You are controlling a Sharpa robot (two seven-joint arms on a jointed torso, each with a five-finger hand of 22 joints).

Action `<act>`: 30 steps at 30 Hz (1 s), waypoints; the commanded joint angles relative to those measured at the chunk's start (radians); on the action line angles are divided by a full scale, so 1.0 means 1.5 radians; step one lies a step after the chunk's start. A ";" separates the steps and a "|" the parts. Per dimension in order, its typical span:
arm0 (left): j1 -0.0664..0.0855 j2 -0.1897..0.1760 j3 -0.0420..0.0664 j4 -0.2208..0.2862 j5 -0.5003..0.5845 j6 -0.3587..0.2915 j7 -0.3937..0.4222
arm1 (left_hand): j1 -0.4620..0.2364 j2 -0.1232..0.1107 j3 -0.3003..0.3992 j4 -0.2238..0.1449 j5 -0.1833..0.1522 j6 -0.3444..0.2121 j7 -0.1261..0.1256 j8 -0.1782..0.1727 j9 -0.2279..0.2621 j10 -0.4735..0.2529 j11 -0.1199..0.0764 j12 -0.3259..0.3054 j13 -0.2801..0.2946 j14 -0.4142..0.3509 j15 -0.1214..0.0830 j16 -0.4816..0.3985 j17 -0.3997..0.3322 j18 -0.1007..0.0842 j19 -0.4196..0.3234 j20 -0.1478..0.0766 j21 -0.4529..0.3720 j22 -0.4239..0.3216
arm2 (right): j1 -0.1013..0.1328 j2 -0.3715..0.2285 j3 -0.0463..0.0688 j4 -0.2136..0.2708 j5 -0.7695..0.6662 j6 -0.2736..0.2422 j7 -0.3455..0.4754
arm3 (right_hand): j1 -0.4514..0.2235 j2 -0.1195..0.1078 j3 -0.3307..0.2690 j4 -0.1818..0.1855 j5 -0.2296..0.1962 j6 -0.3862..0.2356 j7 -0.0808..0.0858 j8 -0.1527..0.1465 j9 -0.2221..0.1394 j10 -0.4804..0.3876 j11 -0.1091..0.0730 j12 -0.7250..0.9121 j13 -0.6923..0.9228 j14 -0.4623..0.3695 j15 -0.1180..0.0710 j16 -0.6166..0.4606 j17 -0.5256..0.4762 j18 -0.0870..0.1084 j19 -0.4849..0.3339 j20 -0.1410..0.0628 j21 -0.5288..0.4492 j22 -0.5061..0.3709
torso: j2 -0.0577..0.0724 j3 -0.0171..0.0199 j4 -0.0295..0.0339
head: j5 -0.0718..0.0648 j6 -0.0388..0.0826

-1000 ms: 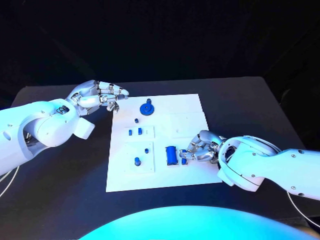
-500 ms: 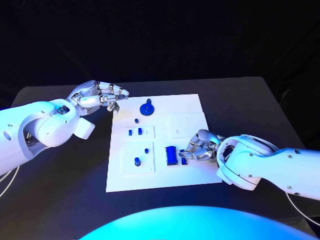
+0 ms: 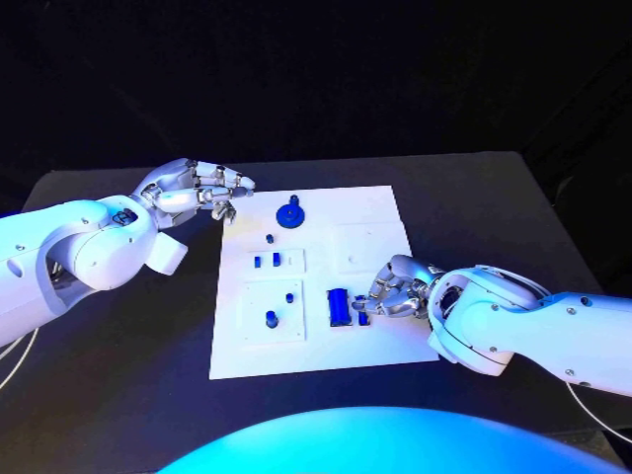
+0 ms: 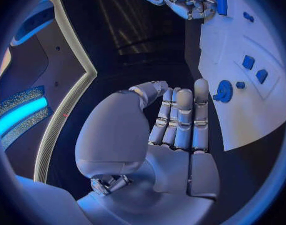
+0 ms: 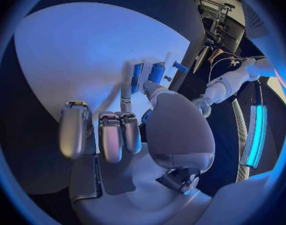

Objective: Assemble the parts on the task board

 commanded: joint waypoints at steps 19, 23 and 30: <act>-0.002 0.017 -0.006 -0.021 0.064 -0.047 0.057 | -0.025 -0.007 -0.004 0.011 -0.002 -0.018 0.003 0.011 0.004 -0.012 0.002 0.011 -0.004 -0.057 0.005 -0.041 -0.061 0.010 -0.028 0.003 -0.024 -0.014 | 0.036 -0.042 0.003 -0.053 0.272 -0.137 0.360 | 0.093 0.032 -0.125 -0.003 0.001 -0.081 0.039 -0.049 -0.015 -0.003 0.035 -0.138 0.107 0.046 0.024 -0.041 0.083 0.039 -0.060 0.022 -0.308 -0.003 | -0.018 -0.0034 -0.0075 | 0.004 0.021; -0.006 0.029 -0.009 -0.037 0.095 -0.076 0.087 | -0.032 -0.012 -0.021 0.024 -0.005 -0.032 0.006 0.016 0.006 -0.022 0.006 0.006 -0.016 -0.110 0.013 -0.101 -0.092 0.009 -0.061 0.010 -0.080 -0.046 | 0.049 -0.012 0.005 -0.138 0.407 -0.131 0.472 | 0.145 0.040 -0.126 -0.002 0.000 -0.123 0.058 -0.054 -0.019 -0.187 0.057 -0.425 -0.053 -0.059 0.043 -0.220 -0.169 0.079 -0.183 0.041 -0.645 -0.152 | -0.030 -0.0062 -0.0139 | 0.010 0.037; -0.016 0.068 -0.010 -0.091 0.156 -0.139 0.144 | -0.021 -0.021 -0.046 0.054 -0.009 -0.066 0.011 0.015 -0.010 0.012 0.022 -0.065 -0.083 -0.194 0.042 -0.311 -0.196 0.008 -0.108 0.049 -0.288 -0.179 | 0.058 0.058 0.013 -0.281 0.536 -0.092 0.588 | 0.197 0.045 -0.098 -0.002 0.001 -0.179 0.096 -0.068 -0.051 -0.358 0.100 -0.758 -0.366 -0.272 0.094 -0.601 -0.460 0.077 -0.301 0.095 -0.818 -0.319 | -0.042 -0.0041 -0.0176 | 0.025 0.065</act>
